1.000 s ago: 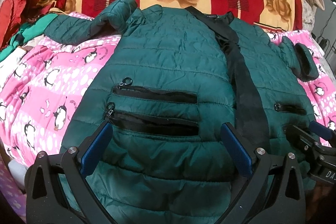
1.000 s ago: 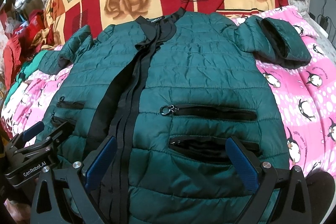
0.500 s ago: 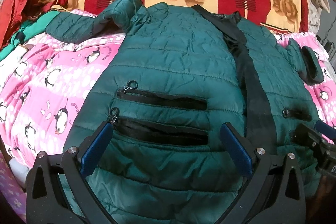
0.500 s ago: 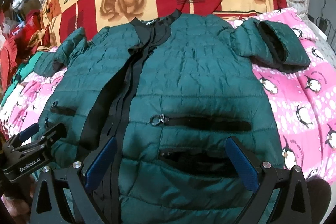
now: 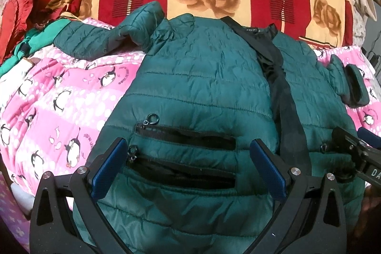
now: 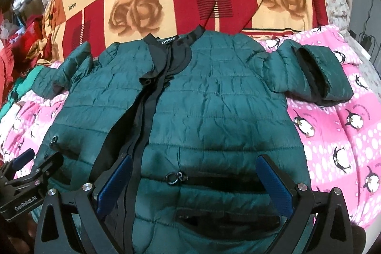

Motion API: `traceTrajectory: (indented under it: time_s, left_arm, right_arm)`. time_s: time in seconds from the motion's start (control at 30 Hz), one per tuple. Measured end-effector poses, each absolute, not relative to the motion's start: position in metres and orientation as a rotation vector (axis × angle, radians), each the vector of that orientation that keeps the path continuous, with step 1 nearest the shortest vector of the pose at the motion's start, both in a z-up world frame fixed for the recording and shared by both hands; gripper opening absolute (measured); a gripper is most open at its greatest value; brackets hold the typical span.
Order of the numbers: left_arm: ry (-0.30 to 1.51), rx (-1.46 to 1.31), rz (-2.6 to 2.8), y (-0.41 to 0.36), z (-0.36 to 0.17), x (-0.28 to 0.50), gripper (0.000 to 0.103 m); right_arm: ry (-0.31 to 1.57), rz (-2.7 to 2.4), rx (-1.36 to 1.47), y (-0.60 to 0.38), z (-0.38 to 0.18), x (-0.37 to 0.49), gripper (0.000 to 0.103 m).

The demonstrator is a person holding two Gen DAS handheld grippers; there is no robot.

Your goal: Fold large clothes

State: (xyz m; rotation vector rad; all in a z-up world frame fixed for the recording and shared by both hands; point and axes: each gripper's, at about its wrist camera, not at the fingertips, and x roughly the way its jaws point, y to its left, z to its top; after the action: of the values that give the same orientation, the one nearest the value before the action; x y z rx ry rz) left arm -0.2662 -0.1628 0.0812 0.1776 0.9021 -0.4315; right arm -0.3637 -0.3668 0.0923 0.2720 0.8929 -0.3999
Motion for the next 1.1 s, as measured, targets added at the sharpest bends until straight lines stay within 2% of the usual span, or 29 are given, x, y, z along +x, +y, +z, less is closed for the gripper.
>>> traceTrajectory:
  time_s: [1.1]
  left_arm:
    - [0.9, 0.166, -0.363, -0.156, 0.076, -0.231, 0.102]
  right_arm:
    - [0.942, -0.373, 0.275, -0.365, 0.075, -0.327, 0.103]
